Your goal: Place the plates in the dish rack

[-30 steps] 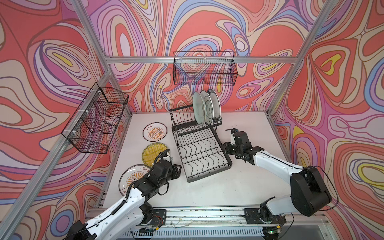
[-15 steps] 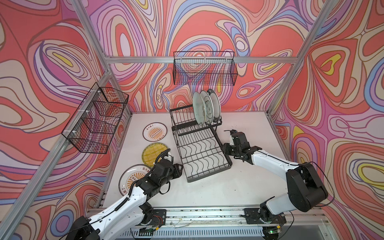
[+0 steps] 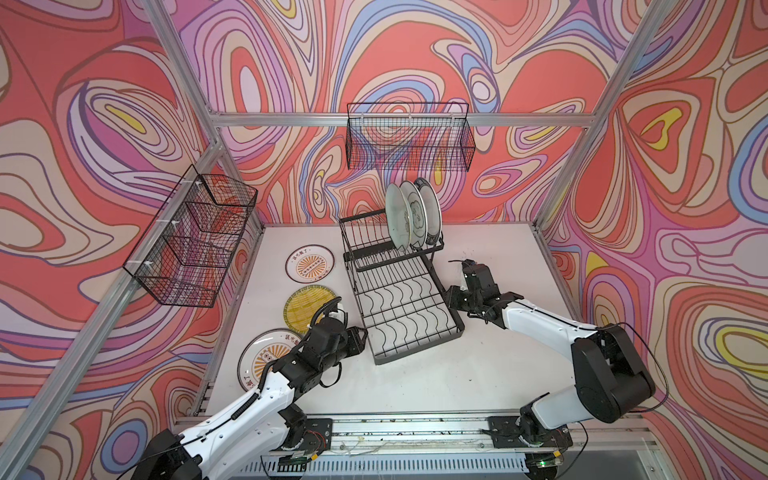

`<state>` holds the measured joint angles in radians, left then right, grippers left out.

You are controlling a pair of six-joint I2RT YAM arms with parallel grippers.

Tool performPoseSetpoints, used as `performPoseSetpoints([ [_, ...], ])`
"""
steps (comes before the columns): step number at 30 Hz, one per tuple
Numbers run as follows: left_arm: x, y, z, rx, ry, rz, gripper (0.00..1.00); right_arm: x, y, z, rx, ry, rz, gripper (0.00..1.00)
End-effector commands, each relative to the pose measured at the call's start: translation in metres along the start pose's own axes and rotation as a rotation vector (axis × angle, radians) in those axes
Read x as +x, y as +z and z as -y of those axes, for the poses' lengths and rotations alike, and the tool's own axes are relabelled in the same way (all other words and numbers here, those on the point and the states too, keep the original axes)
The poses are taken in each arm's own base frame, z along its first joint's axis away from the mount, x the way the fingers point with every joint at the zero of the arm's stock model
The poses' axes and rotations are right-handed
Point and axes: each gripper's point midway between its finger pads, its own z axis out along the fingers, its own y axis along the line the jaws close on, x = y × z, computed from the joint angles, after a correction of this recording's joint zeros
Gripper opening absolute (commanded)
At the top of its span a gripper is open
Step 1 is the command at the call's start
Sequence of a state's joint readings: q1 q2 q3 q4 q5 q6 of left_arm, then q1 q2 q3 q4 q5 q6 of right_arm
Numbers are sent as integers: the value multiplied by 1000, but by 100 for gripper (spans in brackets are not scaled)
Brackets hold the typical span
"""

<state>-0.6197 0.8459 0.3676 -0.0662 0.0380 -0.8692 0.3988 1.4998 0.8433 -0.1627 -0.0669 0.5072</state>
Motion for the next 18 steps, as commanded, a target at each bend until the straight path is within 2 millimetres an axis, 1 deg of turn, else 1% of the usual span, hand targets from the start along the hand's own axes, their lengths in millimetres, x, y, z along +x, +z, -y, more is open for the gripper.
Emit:
performPoseSetpoints([
  [1,1,1,-2,7,-19,4,44,0,3,4,15,10,6,31],
  [18,1,0,-3,4,-13,4,44,5,6,11,45,28,-4,27],
])
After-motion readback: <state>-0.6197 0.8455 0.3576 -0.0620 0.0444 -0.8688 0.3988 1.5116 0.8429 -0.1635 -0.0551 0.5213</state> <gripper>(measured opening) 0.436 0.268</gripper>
